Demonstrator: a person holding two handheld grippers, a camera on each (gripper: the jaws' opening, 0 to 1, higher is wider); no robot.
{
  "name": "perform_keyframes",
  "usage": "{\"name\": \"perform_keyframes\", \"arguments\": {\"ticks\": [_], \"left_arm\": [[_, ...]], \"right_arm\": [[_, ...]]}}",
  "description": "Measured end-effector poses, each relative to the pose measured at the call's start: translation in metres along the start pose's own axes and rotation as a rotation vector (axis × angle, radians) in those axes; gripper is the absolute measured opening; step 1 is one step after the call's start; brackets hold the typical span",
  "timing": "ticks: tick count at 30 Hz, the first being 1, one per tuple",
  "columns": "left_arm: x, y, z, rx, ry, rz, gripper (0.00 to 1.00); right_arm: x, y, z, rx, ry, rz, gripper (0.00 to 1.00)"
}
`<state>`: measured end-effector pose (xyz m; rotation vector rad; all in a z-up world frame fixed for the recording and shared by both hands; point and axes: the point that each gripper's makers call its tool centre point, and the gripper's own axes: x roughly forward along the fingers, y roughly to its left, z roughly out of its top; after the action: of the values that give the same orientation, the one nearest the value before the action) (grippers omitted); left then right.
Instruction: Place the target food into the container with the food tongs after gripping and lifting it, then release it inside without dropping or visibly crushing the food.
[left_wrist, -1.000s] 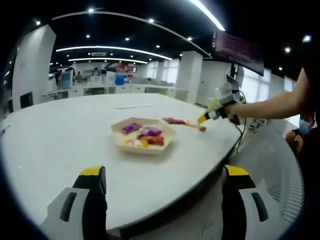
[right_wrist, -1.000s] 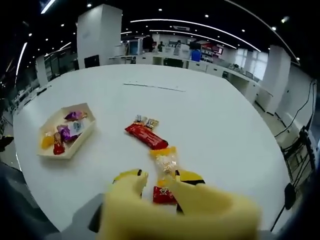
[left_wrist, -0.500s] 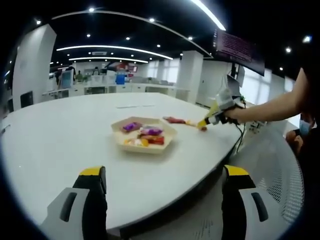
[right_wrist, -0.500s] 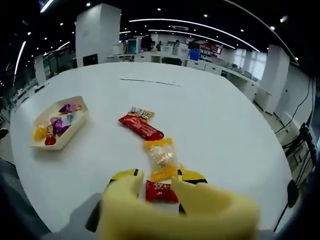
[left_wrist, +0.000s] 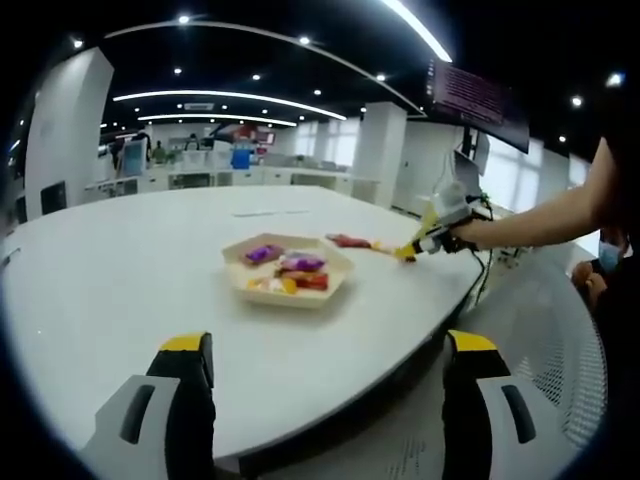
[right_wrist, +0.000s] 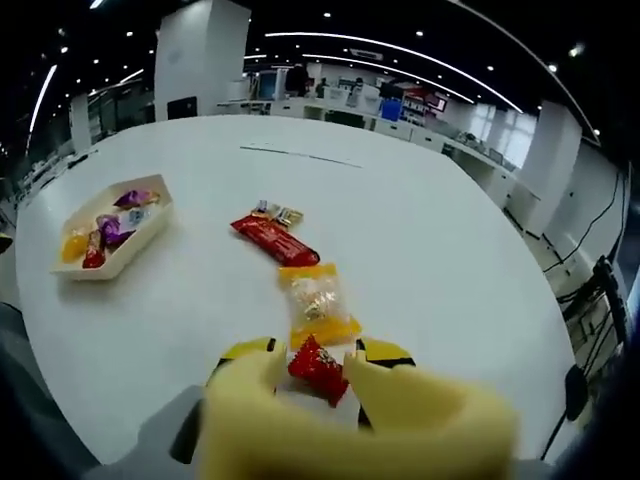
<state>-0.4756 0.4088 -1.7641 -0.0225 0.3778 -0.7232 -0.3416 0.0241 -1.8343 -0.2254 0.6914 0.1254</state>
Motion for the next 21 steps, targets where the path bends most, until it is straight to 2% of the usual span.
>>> {"name": "perform_keyframes", "arguments": {"ticks": [8, 12, 16, 21], "left_arm": [[0.0, 0.0, -0.001, 0.0, 0.005, -0.002, 0.91], [0.0, 0.0, 0.0, -0.002, 0.004, 0.0, 0.91], [0.0, 0.001, -0.001, -0.004, 0.006, 0.0, 0.9], [0.0, 0.001, -0.002, -0.007, 0.008, 0.004, 0.9]], "right_arm": [[0.001, -0.004, -0.001, 0.023, 0.002, -0.009, 0.3], [0.001, -0.011, -0.002, 0.073, -0.006, -0.025, 0.25], [0.002, -0.014, -0.003, 0.06, 0.012, -0.039, 0.22], [0.004, -0.019, -0.003, 0.09, 0.023, -0.046, 0.18]]}}
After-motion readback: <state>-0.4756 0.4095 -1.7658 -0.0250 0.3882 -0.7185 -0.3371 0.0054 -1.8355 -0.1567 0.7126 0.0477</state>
